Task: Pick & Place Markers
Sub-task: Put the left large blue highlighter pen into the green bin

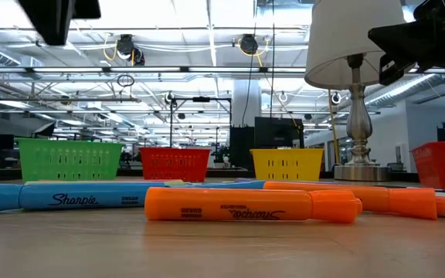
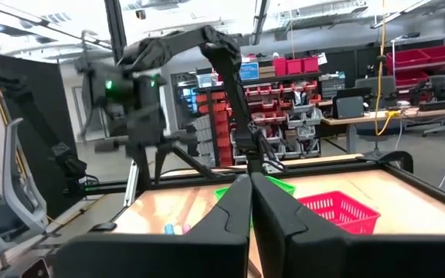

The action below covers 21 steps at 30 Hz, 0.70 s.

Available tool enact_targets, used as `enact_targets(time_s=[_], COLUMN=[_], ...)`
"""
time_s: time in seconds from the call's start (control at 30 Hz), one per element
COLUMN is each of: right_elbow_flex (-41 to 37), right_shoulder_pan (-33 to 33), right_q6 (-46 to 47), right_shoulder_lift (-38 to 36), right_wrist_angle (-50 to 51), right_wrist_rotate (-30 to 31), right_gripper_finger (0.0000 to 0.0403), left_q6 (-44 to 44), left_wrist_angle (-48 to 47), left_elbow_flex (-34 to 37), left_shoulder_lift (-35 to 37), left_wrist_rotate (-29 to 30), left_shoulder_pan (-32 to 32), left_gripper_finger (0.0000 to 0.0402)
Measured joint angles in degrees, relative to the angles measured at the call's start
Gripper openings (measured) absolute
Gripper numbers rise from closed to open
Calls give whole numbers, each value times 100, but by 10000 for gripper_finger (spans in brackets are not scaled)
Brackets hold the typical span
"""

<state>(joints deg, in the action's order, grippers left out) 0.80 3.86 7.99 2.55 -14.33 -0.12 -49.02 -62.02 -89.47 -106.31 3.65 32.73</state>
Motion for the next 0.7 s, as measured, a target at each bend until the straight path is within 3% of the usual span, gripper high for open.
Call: enact_targets(time_s=[0.2,0.5,0.7], right_elbow_flex=[0,2,2], right_shoulder_pan=[2,2,2], right_q6=[35,-160,-160], right_shoulder_lift=[0,-1,-2], right_wrist_angle=[0,-44,-39], right_wrist_rotate=[0,1,0], right_gripper_finger=[0,0,0], left_q6=[87,141,88], left_wrist_angle=[381,527,578], left_elbow_flex=[0,49,122], left_shoulder_lift=[-346,-595,-837], left_wrist_rotate=[-301,-404,-512], left_shoulder_pan=[-20,-59,-81], left_gripper_finger=[79,198,228])
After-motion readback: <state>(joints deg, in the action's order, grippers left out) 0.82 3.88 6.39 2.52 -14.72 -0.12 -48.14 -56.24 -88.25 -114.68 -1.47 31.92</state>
